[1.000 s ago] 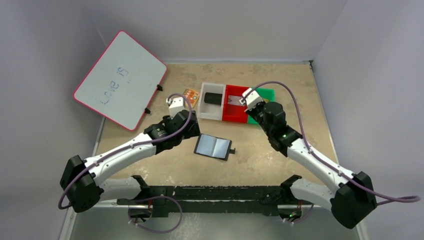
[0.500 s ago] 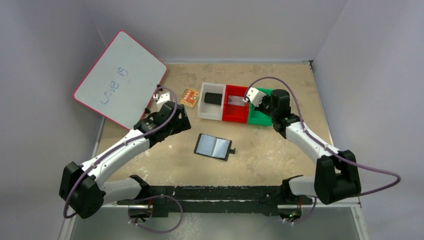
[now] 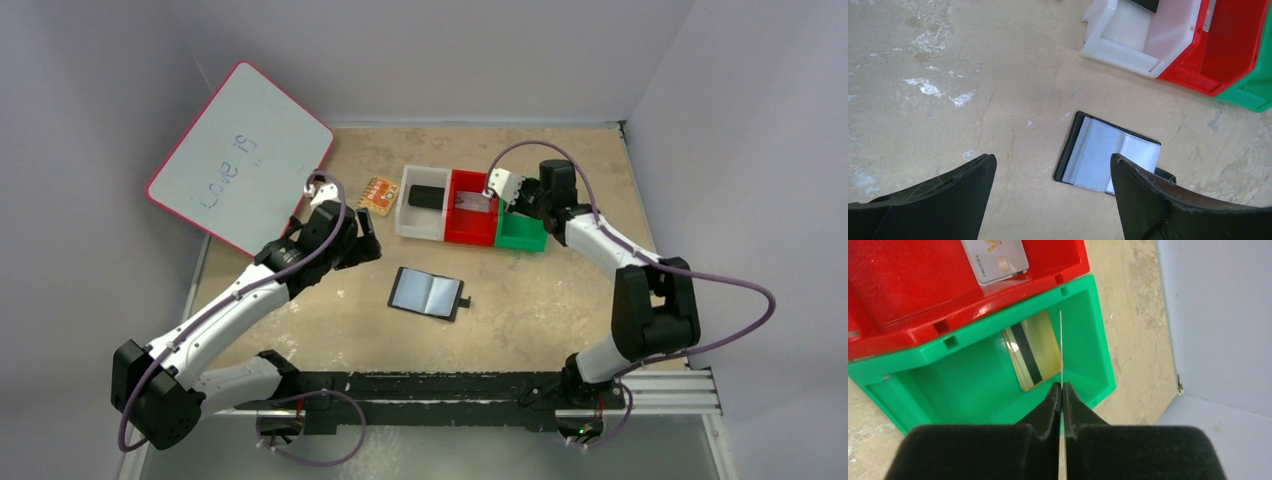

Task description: Take the credit cards out of the card holder

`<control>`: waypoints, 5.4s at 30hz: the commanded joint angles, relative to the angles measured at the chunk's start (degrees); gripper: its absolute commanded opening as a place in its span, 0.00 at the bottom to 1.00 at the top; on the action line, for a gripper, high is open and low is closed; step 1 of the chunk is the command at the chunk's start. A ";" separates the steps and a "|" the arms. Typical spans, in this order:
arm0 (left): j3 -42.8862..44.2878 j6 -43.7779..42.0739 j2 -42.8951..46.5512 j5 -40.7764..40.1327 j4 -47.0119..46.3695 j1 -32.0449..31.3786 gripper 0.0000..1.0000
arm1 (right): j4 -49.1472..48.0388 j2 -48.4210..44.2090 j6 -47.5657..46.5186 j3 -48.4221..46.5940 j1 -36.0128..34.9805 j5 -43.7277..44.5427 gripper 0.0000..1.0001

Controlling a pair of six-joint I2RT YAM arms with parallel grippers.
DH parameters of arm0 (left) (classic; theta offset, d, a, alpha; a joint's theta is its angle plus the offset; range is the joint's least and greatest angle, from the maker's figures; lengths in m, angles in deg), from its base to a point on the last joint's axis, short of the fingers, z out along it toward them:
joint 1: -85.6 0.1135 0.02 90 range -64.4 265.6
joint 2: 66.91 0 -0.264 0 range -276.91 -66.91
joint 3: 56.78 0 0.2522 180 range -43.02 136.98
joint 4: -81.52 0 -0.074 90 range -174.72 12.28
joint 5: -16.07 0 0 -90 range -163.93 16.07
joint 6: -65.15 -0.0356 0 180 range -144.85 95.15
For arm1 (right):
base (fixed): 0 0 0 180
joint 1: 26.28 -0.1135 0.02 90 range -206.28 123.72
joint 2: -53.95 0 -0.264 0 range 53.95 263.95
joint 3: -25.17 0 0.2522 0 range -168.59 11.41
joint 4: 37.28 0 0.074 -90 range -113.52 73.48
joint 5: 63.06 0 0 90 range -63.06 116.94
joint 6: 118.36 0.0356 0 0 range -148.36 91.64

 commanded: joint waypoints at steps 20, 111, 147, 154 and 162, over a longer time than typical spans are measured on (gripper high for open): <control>-0.66 -2.00 2.25 0.30 0.23 1.23 0.87 | -4.65 12.29 -5.71 -7.55 0.17 2.37 0.00; -1.46 1.19 1.95 -0.49 0.53 2.27 0.87 | -10.58 -25.96 88.55 10.01 1.12 -10.12 1.00; -0.80 8.02 10.33 -16.39 6.34 2.27 0.87 | 26.71 19.25 122.12 -18.01 -50.59 33.18 0.77; -0.90 8.20 10.63 -15.92 6.52 2.29 0.87 | 28.39 22.27 120.93 -19.70 -49.42 33.31 0.69; -1.03 8.02 10.21 -15.07 6.21 2.29 0.87 | 24.79 18.41 119.97 -14.09 -49.10 32.09 0.46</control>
